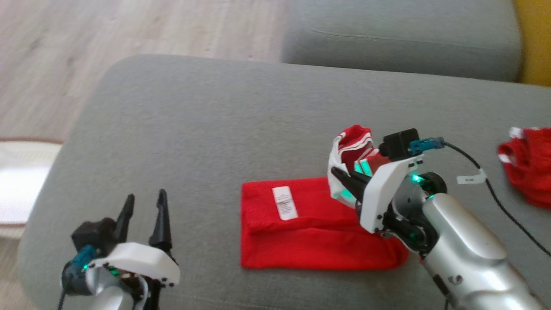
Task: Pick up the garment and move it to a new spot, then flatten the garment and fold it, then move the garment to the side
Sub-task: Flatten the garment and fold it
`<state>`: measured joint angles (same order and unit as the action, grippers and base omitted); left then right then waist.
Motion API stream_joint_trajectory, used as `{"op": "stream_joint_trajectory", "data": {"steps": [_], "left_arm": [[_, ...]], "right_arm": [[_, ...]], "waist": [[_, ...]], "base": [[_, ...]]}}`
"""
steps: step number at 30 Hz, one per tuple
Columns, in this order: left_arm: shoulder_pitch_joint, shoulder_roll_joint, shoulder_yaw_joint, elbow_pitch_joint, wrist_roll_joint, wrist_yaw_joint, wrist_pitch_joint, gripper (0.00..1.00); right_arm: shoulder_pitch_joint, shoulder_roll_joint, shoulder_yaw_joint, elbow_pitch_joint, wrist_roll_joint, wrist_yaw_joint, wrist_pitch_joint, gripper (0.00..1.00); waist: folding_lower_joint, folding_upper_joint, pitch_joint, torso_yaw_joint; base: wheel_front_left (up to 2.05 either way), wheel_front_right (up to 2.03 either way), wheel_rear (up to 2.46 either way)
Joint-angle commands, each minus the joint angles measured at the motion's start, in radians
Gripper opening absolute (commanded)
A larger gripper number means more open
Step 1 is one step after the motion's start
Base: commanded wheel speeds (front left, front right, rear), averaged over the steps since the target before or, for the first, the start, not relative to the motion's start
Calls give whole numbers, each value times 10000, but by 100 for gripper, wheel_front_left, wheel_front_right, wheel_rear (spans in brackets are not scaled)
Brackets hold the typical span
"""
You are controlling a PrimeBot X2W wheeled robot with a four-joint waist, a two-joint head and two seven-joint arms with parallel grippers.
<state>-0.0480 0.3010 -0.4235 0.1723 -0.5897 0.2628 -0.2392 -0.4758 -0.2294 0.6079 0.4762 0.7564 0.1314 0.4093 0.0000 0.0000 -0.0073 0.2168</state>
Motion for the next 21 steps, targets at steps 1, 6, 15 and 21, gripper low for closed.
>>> {"op": "stream_joint_trajectory", "data": {"steps": [1, 6, 15, 21], "left_arm": [[-661, 25, 290, -220, 86, -46, -54, 100], [-737, -53, 220, -16, 68, -133, -75, 100], [-915, -201, 141, 251, 77, -252, -123, 100], [-988, -212, 161, 370, 82, -282, -145, 100]], "right_arm": [[-218, 153, -23, -347, -146, -7, -19, 0], [-127, 726, -4, -161, -337, -7, 115, 0], [-147, 1353, 340, 620, -406, -7, 86, 0], [-210, 1632, 923, 660, 354, -7, -430, 100]], "waist": [[0, 0, 17, 379], [0, 0, 61, 844], [0, 0, 181, 1094], [0, 0, 211, 945]], "base": [[0, 0, 0], [0, 0, 0], [0, 0, 0], [0, 0, 0]]}}
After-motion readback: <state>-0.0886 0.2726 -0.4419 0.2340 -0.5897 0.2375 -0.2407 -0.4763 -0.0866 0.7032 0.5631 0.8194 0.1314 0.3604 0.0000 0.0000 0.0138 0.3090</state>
